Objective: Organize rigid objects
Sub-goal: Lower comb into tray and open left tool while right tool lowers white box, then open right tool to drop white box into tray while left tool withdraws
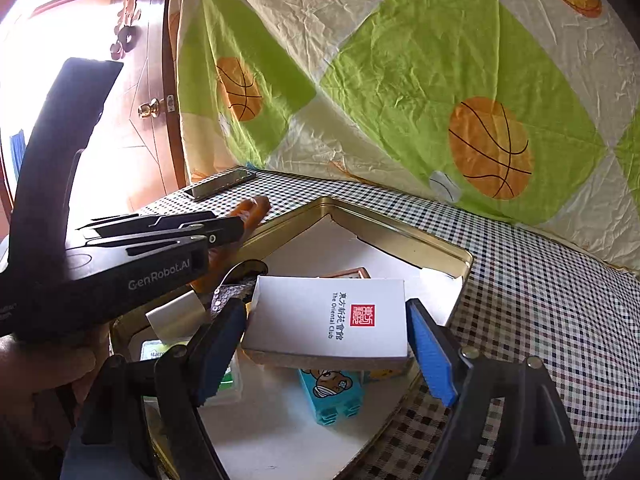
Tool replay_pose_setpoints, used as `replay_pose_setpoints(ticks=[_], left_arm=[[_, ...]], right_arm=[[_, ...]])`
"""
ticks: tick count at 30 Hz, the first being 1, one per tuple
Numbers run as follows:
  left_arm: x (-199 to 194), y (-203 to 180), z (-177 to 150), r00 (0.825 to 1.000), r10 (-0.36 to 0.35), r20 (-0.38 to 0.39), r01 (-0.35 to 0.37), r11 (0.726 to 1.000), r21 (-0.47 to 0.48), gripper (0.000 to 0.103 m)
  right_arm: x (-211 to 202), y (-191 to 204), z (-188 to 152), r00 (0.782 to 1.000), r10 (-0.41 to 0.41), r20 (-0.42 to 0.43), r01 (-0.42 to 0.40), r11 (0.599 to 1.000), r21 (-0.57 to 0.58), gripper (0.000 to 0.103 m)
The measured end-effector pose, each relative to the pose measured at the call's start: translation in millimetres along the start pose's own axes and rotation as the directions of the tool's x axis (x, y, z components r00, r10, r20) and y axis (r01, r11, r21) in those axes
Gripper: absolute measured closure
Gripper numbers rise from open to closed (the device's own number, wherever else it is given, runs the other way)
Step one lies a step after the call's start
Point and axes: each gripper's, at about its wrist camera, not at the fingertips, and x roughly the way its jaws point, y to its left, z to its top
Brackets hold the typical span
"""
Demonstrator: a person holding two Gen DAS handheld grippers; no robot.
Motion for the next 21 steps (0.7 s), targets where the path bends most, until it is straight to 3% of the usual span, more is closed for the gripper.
replay_pose_setpoints(ticks=[3,4,8,10,17,21], left_arm=[[0,-2,-2,1.000,-0.012,-0.009,0.012,1.000,0.005,0.076],[-1,-2,-4,1.000,-0.015,-0.008,0.015,1.000,0.003,0.070],[-8,-3,-9,1.000,0.001,0.014,-0.001,1.000,0.002,0.031],[-13,-3,-10,1.000,0.003,0.028,-0.003,1.000,-0.003,0.024],[-29,-6,-9,0.996,0.052,0.079,-0.052,0.999,0.006,0.002],[-39,-8,-10,0.991,0.078,0.104,-0.080,0.997,0.007,0.001]], right_arm=[[1,5,-2,1.000,-0.021,-0.002,0.021,1.000,-0.023,0.021],[1,5,-2,1.000,-0.019,-0.001,0.019,1.000,-0.024,0.020],[0,3,-5,1.000,-0.005,-0.012,0.005,1.000,-0.016,0.017],[-4,4,-6,1.000,0.002,0.000,-0.002,1.000,-0.020,0.008],[-19,-10,-7,0.998,-0.041,0.044,0.040,0.999,0.016,0.006],[-27,-18,-5,0.994,-0.080,0.069,0.077,0.996,0.044,0.006]])
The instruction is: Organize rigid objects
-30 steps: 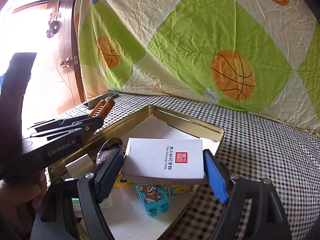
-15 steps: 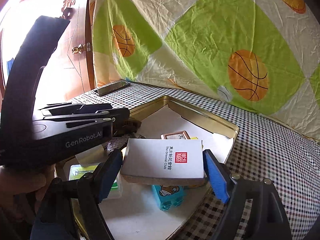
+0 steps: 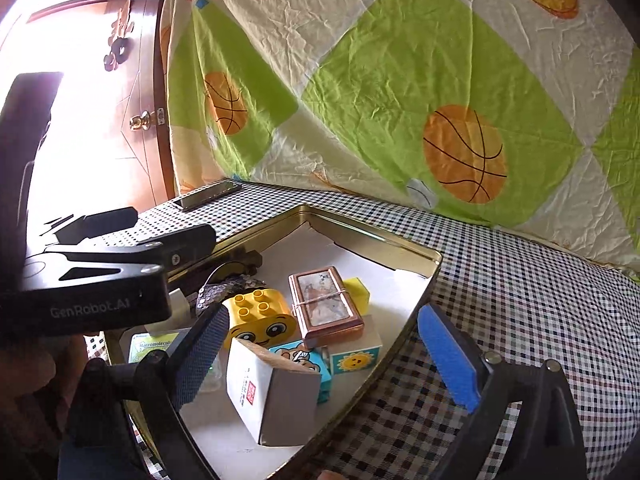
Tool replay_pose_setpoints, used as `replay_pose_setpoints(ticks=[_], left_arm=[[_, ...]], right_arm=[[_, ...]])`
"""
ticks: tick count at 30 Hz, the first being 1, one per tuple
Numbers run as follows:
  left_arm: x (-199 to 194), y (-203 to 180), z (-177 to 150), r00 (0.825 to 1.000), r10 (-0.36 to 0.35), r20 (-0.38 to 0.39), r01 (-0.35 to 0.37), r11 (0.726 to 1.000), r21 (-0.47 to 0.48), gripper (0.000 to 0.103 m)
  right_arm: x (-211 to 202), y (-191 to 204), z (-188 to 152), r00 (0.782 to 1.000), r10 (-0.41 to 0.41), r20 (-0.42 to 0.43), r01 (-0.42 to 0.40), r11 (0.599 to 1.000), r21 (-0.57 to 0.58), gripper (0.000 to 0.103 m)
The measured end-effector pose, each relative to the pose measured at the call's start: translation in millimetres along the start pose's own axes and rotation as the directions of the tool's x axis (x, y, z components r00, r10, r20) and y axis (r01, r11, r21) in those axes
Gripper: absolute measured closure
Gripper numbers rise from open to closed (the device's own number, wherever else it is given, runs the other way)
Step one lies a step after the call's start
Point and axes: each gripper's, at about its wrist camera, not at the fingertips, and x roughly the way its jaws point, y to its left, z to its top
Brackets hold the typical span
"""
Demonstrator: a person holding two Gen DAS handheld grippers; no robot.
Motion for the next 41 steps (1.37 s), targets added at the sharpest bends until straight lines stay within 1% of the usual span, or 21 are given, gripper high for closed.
replay_pose_setpoints(ticks=[3,7,10,15,17,20,25,30,37,41], left_arm=[[-4,-4,-2,1.000,0.004,0.002,-0.004,1.000,0.021,0.000],[-13,-5,-1,1.000,0.009,0.019,-0.009,1.000,0.023,0.000],[-20,-6,0,0.999,0.013,0.029,-0.013,0.999,0.029,0.000],[-31,1,1,0.999,0.029,0.047,-0.029,1.000,0.010,0.000],[-34,4,1,0.998,0.033,0.046,-0.034,0.999,0.005,0.000],[-41,8,0,0.999,0.016,0.047,-0.016,1.000,-0.005,0.000],[-46,7,-3,0.999,0.007,0.046,-0.006,1.000,-0.002,0.000],[-45,11,-5,0.999,0.009,0.040,-0.009,1.000,-0.011,0.000],[-41,12,-8,0.999,0.031,0.044,-0.031,1.000,-0.004,0.000],[-42,12,-8,0.998,0.027,0.050,-0.027,1.000,-0.002,0.000]], right_arm=[[-8,-5,3,1.000,-0.011,0.028,0.011,1.000,0.017,0.006],[-16,-4,5,0.998,-0.033,0.056,0.033,0.999,0.007,0.005],[-19,-5,7,0.996,-0.063,0.058,0.063,0.998,0.009,0.004],[-26,-9,9,0.994,-0.082,0.072,0.080,0.996,0.030,0.004],[-32,-9,9,0.993,-0.083,0.086,0.080,0.996,0.036,0.004],[-44,-7,11,0.989,-0.084,0.118,0.079,0.996,0.041,0.004],[-56,0,15,0.984,-0.082,0.158,0.079,0.996,0.028,0.004],[-58,4,15,0.983,-0.073,0.167,0.070,0.997,0.022,0.004],[-57,6,13,0.984,-0.067,0.166,0.065,0.998,0.019,0.004],[-59,4,13,0.983,-0.069,0.172,0.066,0.998,0.024,0.004]])
